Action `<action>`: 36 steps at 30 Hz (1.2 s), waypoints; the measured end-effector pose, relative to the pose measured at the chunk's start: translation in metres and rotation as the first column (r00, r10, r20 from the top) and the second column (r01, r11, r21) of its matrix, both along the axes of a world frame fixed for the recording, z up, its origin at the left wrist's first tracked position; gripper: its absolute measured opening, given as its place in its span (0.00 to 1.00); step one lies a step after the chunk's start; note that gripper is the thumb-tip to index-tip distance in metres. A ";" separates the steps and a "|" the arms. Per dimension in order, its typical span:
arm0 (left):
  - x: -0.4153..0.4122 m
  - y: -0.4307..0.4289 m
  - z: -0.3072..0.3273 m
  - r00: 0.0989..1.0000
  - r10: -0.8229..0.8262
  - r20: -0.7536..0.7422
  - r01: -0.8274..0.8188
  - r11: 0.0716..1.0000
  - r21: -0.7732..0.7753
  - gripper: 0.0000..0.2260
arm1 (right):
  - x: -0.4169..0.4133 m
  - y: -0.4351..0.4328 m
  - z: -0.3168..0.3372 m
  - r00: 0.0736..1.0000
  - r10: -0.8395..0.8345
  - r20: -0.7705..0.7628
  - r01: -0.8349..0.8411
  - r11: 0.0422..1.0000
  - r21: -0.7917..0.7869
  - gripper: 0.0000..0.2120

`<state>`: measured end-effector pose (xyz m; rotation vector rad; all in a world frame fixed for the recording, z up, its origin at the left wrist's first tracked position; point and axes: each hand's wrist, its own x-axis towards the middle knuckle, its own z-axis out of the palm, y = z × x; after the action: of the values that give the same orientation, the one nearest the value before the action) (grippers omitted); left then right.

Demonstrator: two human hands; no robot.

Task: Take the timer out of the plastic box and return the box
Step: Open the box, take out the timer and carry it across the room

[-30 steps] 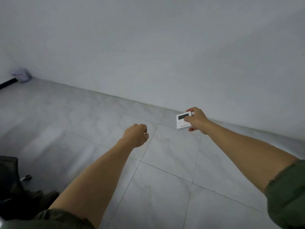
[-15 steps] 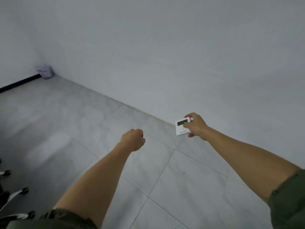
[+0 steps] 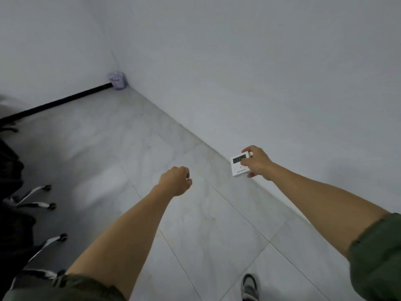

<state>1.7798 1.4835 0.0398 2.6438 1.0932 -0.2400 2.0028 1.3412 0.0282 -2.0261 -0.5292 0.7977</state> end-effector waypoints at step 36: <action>0.128 0.797 0.003 0.873 0.487 0.014 -0.487 0.873 0.016 0.13 | 0.164 0.912 0.004 0.870 0.490 0.065 -0.491 0.871 0.009 0.15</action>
<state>1.9073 2.2801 0.0423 2.2763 1.7142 -0.1111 2.1667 2.2531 0.0326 -1.9162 -1.1149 1.0214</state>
